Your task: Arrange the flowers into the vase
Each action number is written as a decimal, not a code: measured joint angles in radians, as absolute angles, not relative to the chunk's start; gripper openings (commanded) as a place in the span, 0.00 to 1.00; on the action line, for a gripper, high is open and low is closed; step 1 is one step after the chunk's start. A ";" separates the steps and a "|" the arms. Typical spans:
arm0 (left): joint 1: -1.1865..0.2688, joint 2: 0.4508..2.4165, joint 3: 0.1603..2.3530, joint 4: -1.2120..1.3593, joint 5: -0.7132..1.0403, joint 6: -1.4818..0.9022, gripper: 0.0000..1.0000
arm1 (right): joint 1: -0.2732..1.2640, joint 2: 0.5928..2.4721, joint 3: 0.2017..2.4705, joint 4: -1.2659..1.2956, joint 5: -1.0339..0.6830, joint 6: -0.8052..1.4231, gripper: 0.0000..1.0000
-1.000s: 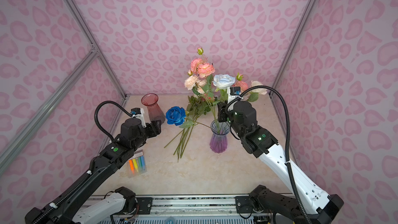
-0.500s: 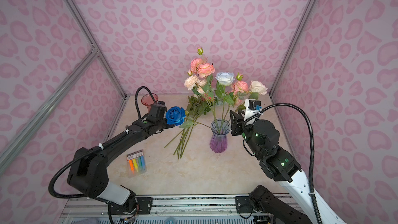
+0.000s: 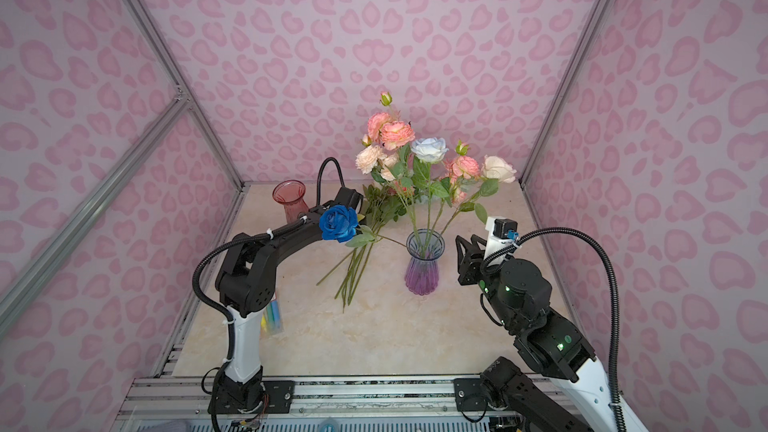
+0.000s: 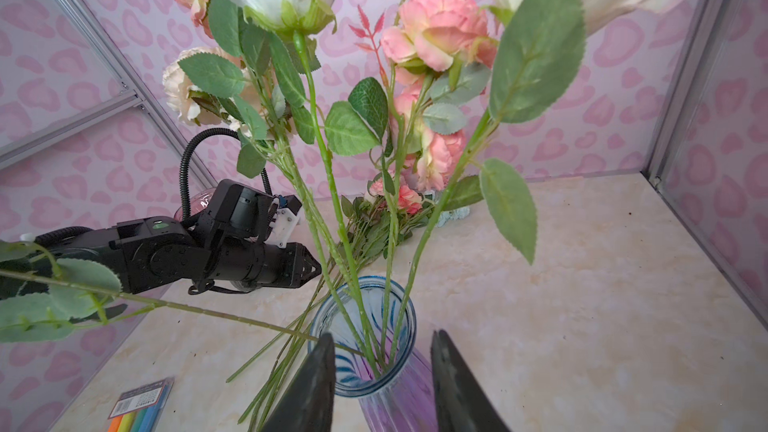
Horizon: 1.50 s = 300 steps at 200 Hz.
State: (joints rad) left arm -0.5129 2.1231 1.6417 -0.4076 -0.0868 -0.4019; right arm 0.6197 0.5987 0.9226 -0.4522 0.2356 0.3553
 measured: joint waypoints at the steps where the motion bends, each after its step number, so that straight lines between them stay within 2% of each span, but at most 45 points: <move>1: -0.513 2.125 1.644 -0.409 -0.087 -0.401 0.30 | 0.620 0.599 0.922 -0.453 0.236 0.355 0.40; 32: -0.515 2.220 1.754 -0.450 -0.120 -0.381 0.29 | 0.620 0.596 0.920 -0.459 0.235 0.355 0.40; 53: -0.515 2.262 1.789 -0.475 -0.143 -0.364 0.25 | 0.620 0.591 0.920 -0.459 0.235 0.355 0.40; 99: -0.516 2.291 1.812 -0.494 -0.168 -0.339 0.03 | 0.619 0.602 0.913 -0.458 0.235 0.355 0.40; 148: -0.517 2.262 1.786 -0.492 -0.135 -0.331 0.03 | 0.619 0.636 0.912 -0.447 0.234 0.354 0.40; 217: -0.530 1.985 1.660 -0.465 -0.086 -0.348 0.03 | 0.619 0.655 0.924 -0.416 0.207 0.347 0.40; 300: -0.529 1.608 1.469 -0.443 -0.169 -0.374 0.03 | 0.619 0.627 0.931 -0.413 0.197 0.349 0.40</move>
State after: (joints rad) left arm -0.5293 1.6077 1.4693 -0.4427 -0.1688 -0.3737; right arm 0.6186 0.6270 0.9314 -0.4126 0.1974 0.3489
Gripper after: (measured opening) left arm 0.070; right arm 0.396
